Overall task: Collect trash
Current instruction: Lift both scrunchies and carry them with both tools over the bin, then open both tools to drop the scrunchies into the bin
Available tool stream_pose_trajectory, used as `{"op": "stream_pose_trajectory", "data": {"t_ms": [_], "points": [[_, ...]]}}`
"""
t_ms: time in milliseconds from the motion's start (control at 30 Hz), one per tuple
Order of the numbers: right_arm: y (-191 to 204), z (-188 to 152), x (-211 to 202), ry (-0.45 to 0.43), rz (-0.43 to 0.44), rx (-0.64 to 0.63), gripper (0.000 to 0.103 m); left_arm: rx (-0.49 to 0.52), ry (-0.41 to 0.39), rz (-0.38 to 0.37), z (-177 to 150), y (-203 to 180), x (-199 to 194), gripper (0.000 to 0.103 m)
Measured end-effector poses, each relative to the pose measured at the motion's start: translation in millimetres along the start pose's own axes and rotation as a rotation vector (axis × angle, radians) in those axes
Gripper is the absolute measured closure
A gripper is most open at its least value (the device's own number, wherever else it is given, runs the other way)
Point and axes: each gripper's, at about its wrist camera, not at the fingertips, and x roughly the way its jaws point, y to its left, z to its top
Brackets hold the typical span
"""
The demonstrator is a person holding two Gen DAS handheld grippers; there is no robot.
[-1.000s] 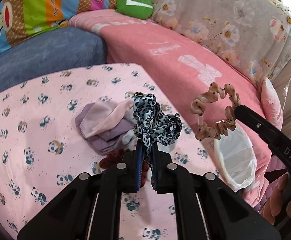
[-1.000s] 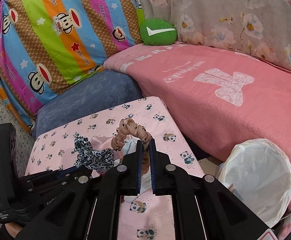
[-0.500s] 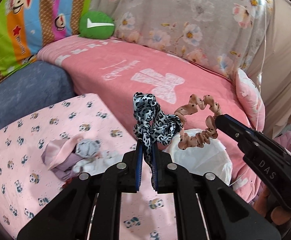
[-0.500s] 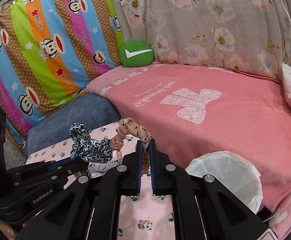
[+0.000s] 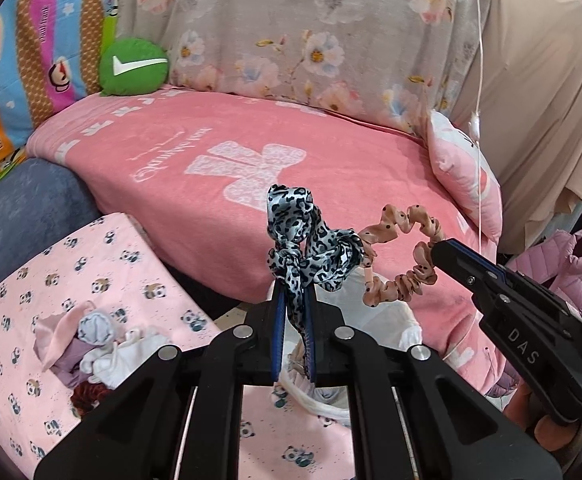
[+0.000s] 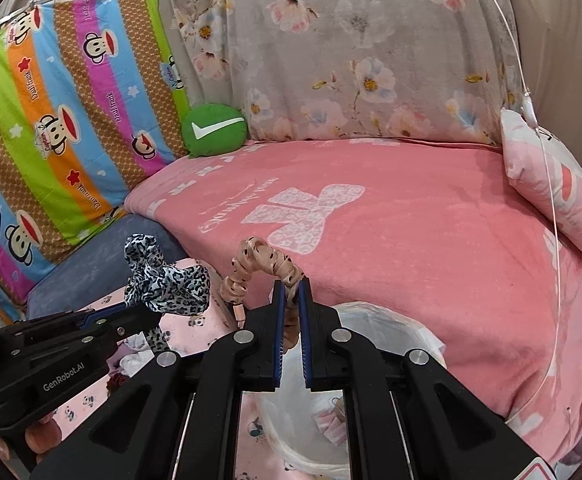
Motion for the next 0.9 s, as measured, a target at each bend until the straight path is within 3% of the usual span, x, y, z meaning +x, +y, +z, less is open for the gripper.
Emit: {"op": "stream_pose_trajectory", "data": {"t_ms": [367,767,800,833,867,900], "points": [[-53,-6,1,0.015,-0.058,0.052,0.095,0.061,0.054,-0.036,0,-42,29,0.094],[-70,-11,6,0.024,-0.077,0.072,0.093,0.079,0.077,-0.050,0,-58,44,0.093],[-70,-11,6,0.022,-0.082,0.075,0.091,0.076,0.078,-0.044,0,-58,45,0.091],[-70,-11,6,0.018,-0.088,0.079,0.087,0.070,0.074,-0.034,0,-56,45,0.081],[-72,-11,6,0.018,-0.086,0.088,0.086,0.064,0.067,-0.020,0,-54,45,0.060],[-71,-11,6,0.018,-0.084,0.092,0.085,0.059,0.059,-0.003,-1,-53,44,0.048]]}}
